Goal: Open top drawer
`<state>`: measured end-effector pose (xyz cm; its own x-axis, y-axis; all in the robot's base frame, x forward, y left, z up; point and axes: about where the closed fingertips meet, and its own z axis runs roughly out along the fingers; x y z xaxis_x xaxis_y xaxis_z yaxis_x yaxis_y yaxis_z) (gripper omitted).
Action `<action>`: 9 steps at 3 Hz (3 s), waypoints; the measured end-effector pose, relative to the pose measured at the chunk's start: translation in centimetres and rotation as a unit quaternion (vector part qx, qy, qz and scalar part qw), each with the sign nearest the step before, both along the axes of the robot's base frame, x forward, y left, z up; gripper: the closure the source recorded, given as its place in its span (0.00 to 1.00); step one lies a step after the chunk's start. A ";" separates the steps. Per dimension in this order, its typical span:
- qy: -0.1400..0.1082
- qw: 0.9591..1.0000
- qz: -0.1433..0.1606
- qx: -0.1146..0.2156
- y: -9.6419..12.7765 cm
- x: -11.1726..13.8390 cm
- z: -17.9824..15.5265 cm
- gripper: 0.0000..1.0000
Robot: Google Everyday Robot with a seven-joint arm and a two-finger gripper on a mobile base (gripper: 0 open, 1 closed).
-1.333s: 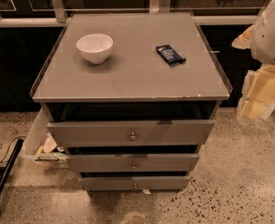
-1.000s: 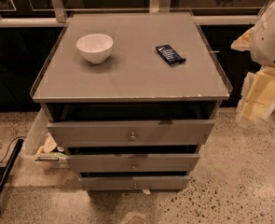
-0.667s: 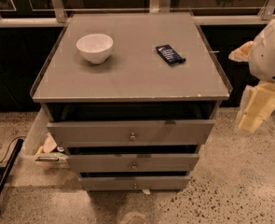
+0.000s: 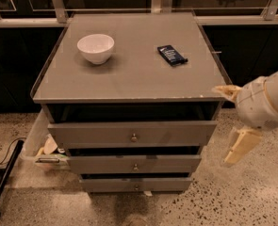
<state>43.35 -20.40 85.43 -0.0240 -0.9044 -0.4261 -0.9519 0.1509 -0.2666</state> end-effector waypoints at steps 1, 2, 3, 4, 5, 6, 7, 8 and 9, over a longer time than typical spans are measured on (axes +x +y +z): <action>-0.006 0.999 0.031 0.020 0.7 0.9 -4.5 0.00; -0.006 0.999 0.031 0.020 0.7 0.9 -4.5 0.00; 0.008 0.999 0.033 0.031 1.5 1.5 -7.0 0.00; 0.011 0.999 0.033 0.040 2.5 3.0 -11.0 0.00; -0.003 0.999 0.033 0.040 3.3 4.9 -14.0 0.00; -0.023 0.999 0.031 0.037 3.4 6.8 -15.8 0.00; -0.039 0.998 0.021 0.040 3.0 8.9 -17.0 0.00; -0.044 0.998 0.014 0.052 2.9 10.7 -18.4 0.00; -0.040 0.997 0.017 0.068 3.5 13.3 -21.0 0.00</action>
Offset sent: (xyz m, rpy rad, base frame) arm 0.0065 0.0061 -0.0386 0.0370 -0.0070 0.0522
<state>56.63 -16.93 64.45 0.0448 -0.8374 -0.5447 -0.9338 0.1586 -0.3206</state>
